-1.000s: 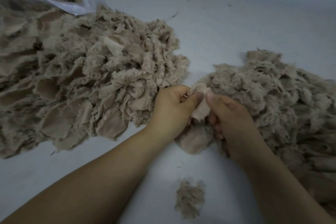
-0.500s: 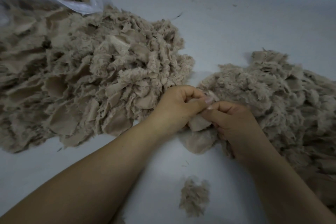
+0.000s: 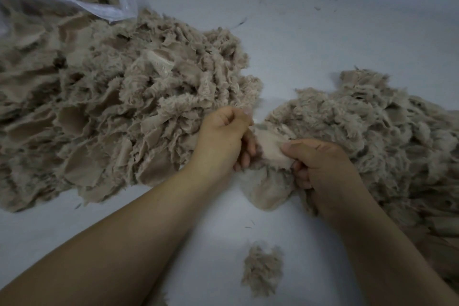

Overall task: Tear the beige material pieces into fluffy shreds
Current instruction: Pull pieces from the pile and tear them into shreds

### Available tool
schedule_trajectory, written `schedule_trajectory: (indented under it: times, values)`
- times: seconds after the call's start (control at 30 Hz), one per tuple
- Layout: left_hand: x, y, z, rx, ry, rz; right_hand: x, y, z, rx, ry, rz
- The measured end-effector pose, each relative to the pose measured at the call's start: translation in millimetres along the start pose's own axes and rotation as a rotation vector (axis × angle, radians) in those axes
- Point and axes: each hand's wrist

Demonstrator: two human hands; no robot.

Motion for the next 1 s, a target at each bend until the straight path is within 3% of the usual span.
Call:
schedule_trajectory:
  times: [0.1,0.17,0.33,0.4,0.5,0.6,0.67,0.73,0.8,0.9,1.0]
  values:
    - [5.7,3.3,-5.8,-0.254,-0.206,-0.127,0.1,2.9,0.4,-0.067,-0.028,-0.054]
    - [6.5,6.2,-4.0,-0.303,-0.206,-0.135,1.3,1.4,-1.3,-0.060,-0.009,-0.060]
    - [20.5,1.4,-2.5,0.004,0.391,0.109,5.6,-5.1,-4.3,-0.015,0.041,-0.053]
    - [19.2,-2.1,-4.3,0.066,0.414,0.171,6.7,-5.9,-4.6,-0.010,0.027,-0.051]
    - [5.9,-0.9,-3.1,0.139,-0.254,0.250,7.5,-6.5,-5.0,-0.002,0.030,-0.046]
    - [-0.4,0.9,-5.7,-0.017,-0.842,0.309,8.7,-6.5,-6.4,-0.005,0.047,-0.030]
    - [0.0,0.2,-8.9,-0.135,-1.068,0.346,8.6,-6.8,-6.3,-0.006,0.071,-0.017]
    - [1.3,0.5,-7.8,-0.169,-1.152,0.391,8.4,-6.8,-5.9,-0.002,0.103,-0.005]
    - [0.2,0.2,-6.1,-0.083,-1.065,0.433,9.1,-5.7,-5.2,-0.001,0.154,-0.006]
    - [1.0,-3.5,-7.1,0.071,-0.691,0.389,10.5,-3.7,-4.0,0.000,0.214,-0.031]
    - [1.2,-1.5,-2.6,0.010,-0.381,0.246,9.6,-3.1,-2.4,-0.015,0.215,-0.044]
Point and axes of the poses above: each hand's wrist, its own y-axis away from the middle knuckle, its own z-axis out of the palm, x = y × z, and after that the axes turned 6 degrees about -z, right-handed
